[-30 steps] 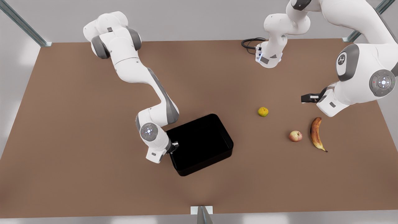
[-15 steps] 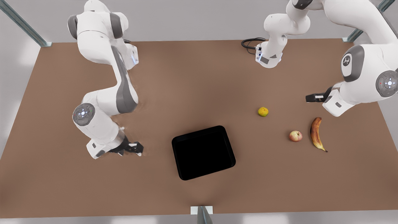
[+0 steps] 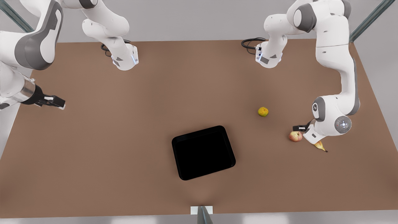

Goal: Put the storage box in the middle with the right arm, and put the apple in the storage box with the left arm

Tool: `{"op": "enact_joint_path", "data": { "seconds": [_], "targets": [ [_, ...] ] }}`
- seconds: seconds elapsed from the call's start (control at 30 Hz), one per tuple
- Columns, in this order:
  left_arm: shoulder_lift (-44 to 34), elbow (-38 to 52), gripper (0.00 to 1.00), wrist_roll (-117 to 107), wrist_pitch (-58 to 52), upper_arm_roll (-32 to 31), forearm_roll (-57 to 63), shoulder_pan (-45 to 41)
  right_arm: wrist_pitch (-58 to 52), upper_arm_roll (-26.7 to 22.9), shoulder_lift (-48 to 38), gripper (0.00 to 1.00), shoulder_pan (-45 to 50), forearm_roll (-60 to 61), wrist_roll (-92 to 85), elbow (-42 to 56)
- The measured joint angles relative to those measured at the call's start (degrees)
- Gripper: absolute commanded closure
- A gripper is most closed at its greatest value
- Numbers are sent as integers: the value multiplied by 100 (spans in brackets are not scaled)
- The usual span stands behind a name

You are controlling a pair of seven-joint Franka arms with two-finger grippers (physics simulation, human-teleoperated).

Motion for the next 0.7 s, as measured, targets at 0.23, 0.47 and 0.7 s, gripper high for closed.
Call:
{"op": "enact_joint_path", "data": {
  "seconds": [0.23,0.47,0.7],
  "targets": [
    [529,5,0,563,634,-3,-33,0,-118,7,7,0,-1,-42,-342,-22],
    [912,0,0,946,1045,-3,-34,1,-166,7,26,0,10,-47,-570,-27],
    [1086,-3,6,1204,1197,4,-34,15,-179,7,46,0,41,-48,-724,-33]
  ]
}}
